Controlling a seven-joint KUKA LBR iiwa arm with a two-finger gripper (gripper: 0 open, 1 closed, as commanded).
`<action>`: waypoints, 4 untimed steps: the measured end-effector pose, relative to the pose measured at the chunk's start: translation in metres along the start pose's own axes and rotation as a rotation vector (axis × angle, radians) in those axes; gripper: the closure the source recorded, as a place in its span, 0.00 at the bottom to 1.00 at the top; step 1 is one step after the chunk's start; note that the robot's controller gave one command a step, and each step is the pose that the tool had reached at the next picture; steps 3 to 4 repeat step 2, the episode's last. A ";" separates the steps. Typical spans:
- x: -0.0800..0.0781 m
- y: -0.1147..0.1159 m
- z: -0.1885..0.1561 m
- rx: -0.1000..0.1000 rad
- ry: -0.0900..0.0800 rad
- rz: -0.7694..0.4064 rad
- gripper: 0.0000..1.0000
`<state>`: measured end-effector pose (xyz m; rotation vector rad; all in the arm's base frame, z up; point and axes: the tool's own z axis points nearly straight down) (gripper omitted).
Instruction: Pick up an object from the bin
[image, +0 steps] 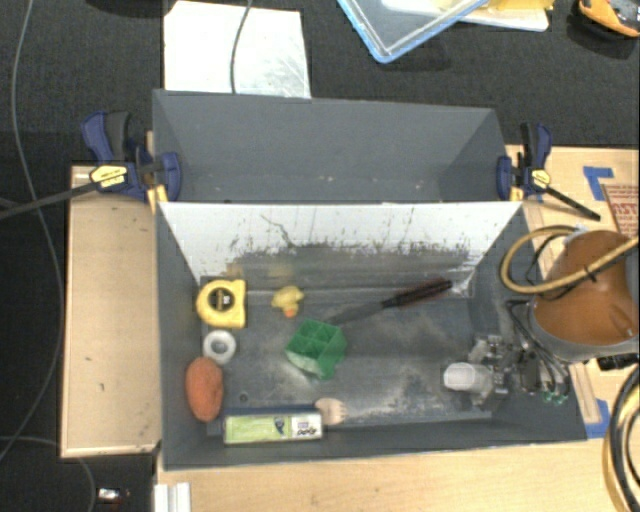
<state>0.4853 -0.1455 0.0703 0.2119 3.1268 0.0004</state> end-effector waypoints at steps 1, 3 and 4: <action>-0.002 0.000 -0.077 0.000 0.002 -0.020 1.00; -0.014 0.009 -0.163 0.000 -0.001 -0.040 1.00; -0.014 0.009 -0.163 0.000 -0.001 -0.040 1.00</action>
Offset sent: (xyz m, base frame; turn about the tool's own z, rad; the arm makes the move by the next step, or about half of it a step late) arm 0.0122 0.0076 0.1582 -0.0383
